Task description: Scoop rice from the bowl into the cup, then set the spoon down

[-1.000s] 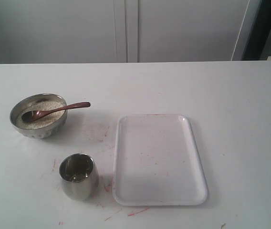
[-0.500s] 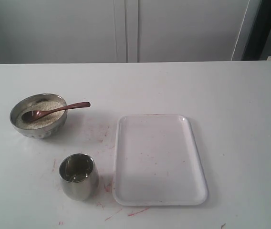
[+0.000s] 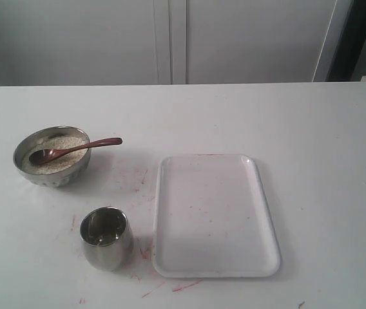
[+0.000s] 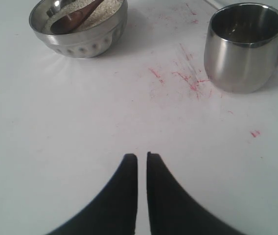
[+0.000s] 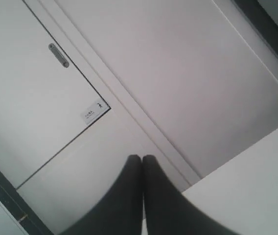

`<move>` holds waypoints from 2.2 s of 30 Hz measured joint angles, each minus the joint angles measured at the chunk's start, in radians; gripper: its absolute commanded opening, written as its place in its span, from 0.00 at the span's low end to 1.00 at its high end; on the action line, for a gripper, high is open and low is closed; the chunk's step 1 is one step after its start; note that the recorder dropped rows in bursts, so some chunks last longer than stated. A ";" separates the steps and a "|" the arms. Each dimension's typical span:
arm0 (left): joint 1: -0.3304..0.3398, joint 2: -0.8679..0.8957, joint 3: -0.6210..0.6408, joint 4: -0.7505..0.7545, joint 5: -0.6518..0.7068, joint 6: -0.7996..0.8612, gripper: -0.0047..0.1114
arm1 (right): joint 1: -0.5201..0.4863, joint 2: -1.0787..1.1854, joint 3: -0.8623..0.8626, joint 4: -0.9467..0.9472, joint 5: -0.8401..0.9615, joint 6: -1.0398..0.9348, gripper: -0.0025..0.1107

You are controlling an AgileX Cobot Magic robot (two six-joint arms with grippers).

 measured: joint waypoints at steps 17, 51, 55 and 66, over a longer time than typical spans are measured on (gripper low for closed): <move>0.000 0.000 0.000 0.000 0.000 0.000 0.16 | 0.098 -0.002 -0.212 0.084 0.068 0.000 0.02; 0.000 0.000 0.000 0.000 0.000 0.000 0.16 | 0.158 0.290 -1.197 -0.173 0.633 -0.319 0.02; 0.000 0.000 0.000 0.000 0.000 0.000 0.16 | 0.184 0.387 -1.317 -0.213 0.728 -0.323 0.02; 0.000 0.000 0.000 0.000 0.000 0.000 0.16 | 0.251 0.621 -1.522 -0.289 0.865 -0.367 0.02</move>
